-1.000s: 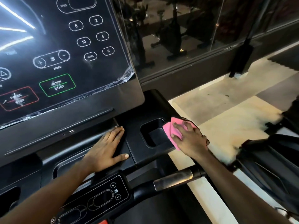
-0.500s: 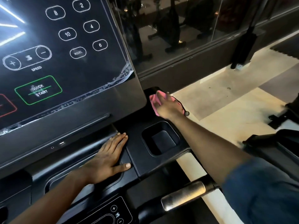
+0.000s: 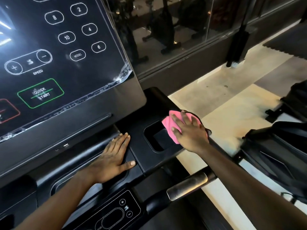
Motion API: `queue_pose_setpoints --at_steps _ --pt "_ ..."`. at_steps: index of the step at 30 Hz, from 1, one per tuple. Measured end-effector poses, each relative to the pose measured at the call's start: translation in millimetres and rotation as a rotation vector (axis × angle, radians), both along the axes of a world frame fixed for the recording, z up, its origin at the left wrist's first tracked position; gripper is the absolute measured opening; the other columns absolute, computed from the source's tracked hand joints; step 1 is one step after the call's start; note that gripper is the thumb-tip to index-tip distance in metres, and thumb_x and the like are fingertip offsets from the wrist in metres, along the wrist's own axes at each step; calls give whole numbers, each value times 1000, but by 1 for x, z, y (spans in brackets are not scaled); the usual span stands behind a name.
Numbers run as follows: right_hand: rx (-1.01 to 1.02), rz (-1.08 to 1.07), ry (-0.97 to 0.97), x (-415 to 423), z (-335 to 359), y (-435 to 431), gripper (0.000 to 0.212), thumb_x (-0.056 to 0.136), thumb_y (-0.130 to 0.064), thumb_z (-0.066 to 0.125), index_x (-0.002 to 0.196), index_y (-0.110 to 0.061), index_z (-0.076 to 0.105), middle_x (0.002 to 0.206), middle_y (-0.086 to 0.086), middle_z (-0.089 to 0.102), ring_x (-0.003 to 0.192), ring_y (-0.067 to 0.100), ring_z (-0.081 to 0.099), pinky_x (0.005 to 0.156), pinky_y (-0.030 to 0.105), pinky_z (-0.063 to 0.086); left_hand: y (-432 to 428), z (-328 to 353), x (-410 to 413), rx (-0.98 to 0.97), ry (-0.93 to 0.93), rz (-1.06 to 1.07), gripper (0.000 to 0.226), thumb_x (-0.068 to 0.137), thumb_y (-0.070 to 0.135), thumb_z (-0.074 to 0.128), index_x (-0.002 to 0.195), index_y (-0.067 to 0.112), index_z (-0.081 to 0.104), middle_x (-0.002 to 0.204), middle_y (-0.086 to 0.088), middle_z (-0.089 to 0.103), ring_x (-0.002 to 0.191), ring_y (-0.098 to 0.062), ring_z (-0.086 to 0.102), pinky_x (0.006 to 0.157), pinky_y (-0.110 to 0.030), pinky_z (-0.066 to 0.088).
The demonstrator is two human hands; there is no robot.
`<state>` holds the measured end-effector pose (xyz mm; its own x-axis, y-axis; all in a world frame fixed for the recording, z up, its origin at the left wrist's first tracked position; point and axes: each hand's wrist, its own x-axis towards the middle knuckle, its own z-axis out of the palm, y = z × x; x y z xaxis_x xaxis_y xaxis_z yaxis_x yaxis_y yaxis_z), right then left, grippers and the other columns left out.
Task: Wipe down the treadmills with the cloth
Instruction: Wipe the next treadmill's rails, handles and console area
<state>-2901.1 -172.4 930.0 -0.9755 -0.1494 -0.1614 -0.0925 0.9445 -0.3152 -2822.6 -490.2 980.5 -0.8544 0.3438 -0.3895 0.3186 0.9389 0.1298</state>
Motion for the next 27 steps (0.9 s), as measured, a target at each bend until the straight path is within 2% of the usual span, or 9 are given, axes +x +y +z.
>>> queue_pose_setpoints --at_steps 5,9,13,16,19,22,24,25,27 --pt "15 -71 -50 -8 7 -6 61 102 -63 21 156 -53 -5 171 -4 -2 151 42 20 117 57 25 0 1 -1 1 -34 2 97 91 78 23 152 27 -32 155 13 -42 135 -1 -47 116 -29 -21" --pt "-151 -137 -182 -70 14 -18 63 96 -71 17 155 -56 -2 171 0 7 151 38 26 119 53 26 -1 1 -4 17 -40 21 97 93 76 30 153 28 -30 155 14 -40 142 -6 -39 115 -29 -20" --pt "-226 -78 -222 -60 21 -12 89 80 -94 30 153 -58 -6 171 2 -2 155 37 15 121 51 20 1 0 -4 0 -23 16 96 94 73 31 155 25 -27 157 13 -36 142 -7 -37 112 -27 -22" --pt "-83 19 -192 -12 19 4 114 61 -102 44 150 -61 -16 170 -2 -15 156 38 1 122 57 18 2 1 -5 19 -20 16 97 94 72 32 156 22 -24 162 8 -32 146 -9 -32 115 -29 -19" --pt "-88 -18 -77 31 28 17 73 91 -61 60 155 -51 26 166 -2 27 146 28 35 115 38 32 8 5 -2 -30 -16 42 97 97 67 39 160 14 -13 167 -1 -20 153 -17 -18 124 -35 -7" --pt "-558 -261 -44 55 71 25 26 102 -15 53 114 -22 75 126 1 69 102 17 67 86 30 51 34 29 -12 37 71 26 81 99 53 50 159 9 17 164 -14 21 150 -30 24 123 -41 22" --pt "-709 -292 -69 70 88 25 25 103 -6 47 107 -10 71 122 12 70 94 14 69 71 22 51 61 42 -22 310 68 1 80 94 51 59 158 19 23 157 -12 37 143 -28 40 118 -41 33" --pt "-591 -231 -139 79 90 20 25 104 -10 50 122 -10 67 135 6 62 108 10 63 80 21 50 74 46 -24 418 12 -23 86 90 51 64 159 25 21 158 -11 37 142 -27 41 117 -40 34" --pt "-305 -96 -284 93 68 4 56 101 -27 62 154 -25 43 161 -9 28 147 14 25 115 29 30 98 38 -18 381 -140 -147 95 85 47 72 160 33 15 159 -11 35 142 -29 41 116 -38 36"
